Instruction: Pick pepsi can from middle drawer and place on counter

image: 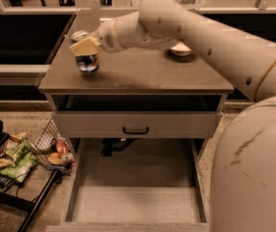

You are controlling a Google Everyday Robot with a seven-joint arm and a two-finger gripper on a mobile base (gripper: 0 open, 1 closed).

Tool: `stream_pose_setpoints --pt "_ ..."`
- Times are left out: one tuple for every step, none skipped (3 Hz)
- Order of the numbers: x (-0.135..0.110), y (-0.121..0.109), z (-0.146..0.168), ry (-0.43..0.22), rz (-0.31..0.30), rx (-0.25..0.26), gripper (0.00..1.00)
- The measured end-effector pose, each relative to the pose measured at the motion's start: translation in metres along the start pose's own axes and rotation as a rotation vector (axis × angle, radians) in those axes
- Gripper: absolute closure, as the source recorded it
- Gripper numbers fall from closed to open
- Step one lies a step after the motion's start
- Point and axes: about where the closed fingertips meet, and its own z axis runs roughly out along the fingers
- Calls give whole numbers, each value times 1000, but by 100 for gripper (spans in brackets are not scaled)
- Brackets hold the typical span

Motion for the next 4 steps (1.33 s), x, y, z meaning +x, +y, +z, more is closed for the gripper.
stream_pose_setpoints --pt "2 -36 -20 35 14 45 100" --pt "38 -58 -27 67 76 55 100" --pt "50 -63 -30 77 101 54 100" --pt "43 -63 -32 77 101 54 82"
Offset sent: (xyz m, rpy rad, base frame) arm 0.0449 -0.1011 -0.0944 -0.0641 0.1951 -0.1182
